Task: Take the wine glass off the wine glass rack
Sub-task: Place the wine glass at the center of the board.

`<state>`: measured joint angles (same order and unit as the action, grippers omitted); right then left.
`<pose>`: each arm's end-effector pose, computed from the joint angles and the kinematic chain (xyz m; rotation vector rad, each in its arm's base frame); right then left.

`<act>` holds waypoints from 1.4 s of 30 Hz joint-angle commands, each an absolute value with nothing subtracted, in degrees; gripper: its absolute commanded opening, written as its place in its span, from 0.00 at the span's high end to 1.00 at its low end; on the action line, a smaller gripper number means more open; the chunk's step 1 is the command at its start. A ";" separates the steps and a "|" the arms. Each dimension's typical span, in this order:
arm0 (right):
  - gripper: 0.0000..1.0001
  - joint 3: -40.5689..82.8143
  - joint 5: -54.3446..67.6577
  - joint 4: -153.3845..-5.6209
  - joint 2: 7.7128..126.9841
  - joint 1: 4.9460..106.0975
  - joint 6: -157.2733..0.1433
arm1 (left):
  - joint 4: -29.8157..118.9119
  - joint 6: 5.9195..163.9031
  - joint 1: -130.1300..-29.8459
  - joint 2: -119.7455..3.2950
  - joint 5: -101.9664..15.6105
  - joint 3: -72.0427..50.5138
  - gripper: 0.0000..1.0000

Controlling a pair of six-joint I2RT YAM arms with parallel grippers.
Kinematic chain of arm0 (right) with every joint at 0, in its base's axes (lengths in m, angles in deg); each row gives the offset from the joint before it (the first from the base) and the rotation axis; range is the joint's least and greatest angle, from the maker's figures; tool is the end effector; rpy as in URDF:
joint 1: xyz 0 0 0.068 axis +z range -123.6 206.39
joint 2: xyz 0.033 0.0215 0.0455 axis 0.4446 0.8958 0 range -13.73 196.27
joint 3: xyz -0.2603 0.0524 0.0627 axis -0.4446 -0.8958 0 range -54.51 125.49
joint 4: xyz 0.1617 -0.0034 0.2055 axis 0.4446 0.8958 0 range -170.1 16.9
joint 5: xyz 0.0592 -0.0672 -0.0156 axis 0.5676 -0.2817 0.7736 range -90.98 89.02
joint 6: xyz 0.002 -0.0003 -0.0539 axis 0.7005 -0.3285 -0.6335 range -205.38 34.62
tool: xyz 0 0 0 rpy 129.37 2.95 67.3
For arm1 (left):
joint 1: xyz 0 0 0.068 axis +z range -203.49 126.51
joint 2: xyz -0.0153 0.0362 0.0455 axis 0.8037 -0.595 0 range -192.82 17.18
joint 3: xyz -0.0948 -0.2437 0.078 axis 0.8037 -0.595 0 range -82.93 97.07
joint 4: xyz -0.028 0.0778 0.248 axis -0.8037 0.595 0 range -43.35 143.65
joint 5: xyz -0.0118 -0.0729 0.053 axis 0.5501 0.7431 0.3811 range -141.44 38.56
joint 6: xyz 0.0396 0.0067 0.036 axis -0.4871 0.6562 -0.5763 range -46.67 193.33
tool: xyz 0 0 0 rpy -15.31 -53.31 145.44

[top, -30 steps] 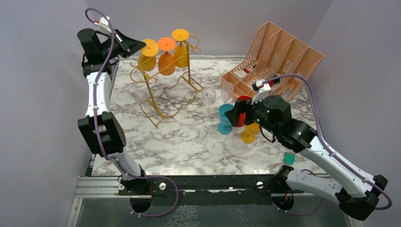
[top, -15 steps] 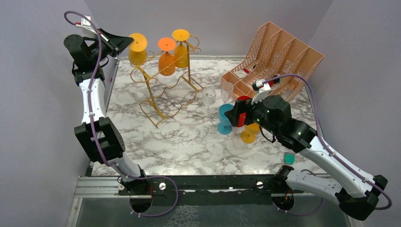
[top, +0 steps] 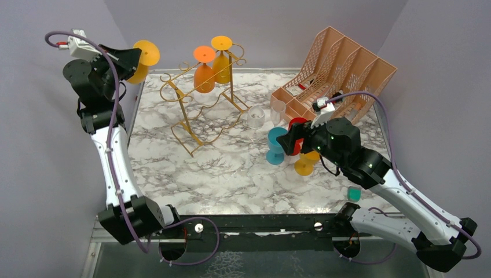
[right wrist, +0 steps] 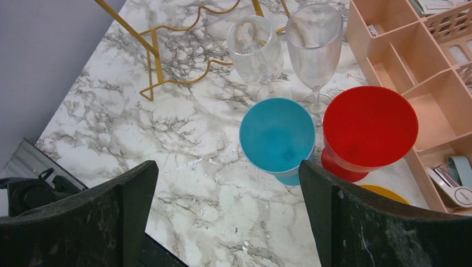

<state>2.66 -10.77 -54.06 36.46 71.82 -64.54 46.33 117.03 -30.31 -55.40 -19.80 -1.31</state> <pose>0.1377 0.1312 0.3700 -0.2981 1.9244 0.6176 0.2615 0.0916 0.4802 -0.3791 1.4176 -0.6802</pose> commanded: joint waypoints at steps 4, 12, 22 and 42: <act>0.00 4.55 -10.16 -53.94 35.58 72.01 -64.29 | 62.49 108.31 -30.02 -42.09 -40.36 -9.80 1.00; 0.00 4.34 -5.74 -55.71 34.36 72.01 -63.03 | 72.71 108.45 -30.10 -26.93 -42.78 -19.59 1.00; 0.00 3.23 -0.43 -59.02 34.89 72.01 -61.06 | 80.64 105.85 -36.07 -15.68 -35.58 -34.63 1.00; 0.00 0.54 8.38 -60.72 38.71 71.99 -58.55 | 89.21 87.13 -44.95 -15.91 1.65 -40.08 1.00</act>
<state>1.43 4.75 -59.63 38.56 71.82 -60.30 82.92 95.13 -43.66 -13.54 -11.63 -44.04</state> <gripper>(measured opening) 0.996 0.021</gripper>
